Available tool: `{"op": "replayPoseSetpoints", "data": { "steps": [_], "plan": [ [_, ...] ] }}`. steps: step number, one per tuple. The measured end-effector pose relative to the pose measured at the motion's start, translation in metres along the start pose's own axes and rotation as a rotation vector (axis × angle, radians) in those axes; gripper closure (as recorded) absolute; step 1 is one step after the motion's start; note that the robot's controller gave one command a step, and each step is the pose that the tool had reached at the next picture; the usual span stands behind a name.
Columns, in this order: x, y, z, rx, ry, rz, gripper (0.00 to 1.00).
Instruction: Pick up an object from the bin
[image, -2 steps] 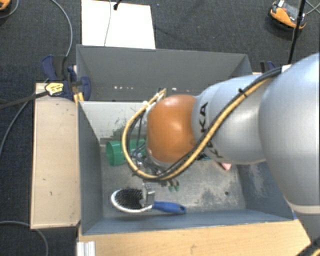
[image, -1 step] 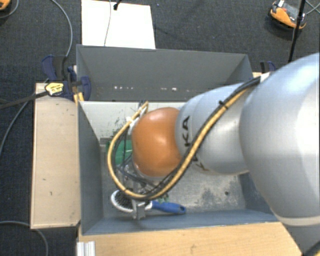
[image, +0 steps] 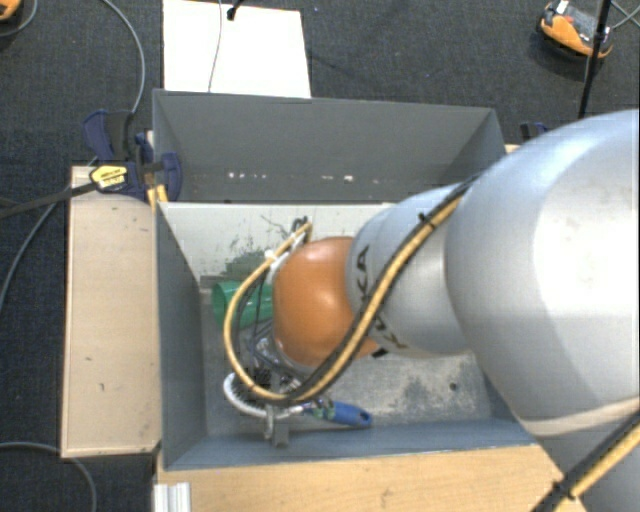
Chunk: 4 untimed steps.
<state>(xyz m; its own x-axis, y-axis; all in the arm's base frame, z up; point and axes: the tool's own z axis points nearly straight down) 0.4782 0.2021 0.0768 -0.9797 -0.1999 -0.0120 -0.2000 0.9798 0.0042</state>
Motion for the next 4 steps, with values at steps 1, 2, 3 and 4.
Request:
{"op": "replayPoseSetpoints", "data": {
  "steps": [1, 2, 3, 4],
  "plan": [
    [0.004, -0.014, 0.007, 0.002, 0.006, -0.02, 1.0],
    [0.004, -0.014, 0.007, 0.001, 0.006, -0.02, 1.0],
    [0.006, -0.014, 0.002, 0.003, 0.012, -0.02, 1.0],
    [0.007, -0.014, -0.021, 0.003, 0.018, -0.018, 1.0]
  ]
}}
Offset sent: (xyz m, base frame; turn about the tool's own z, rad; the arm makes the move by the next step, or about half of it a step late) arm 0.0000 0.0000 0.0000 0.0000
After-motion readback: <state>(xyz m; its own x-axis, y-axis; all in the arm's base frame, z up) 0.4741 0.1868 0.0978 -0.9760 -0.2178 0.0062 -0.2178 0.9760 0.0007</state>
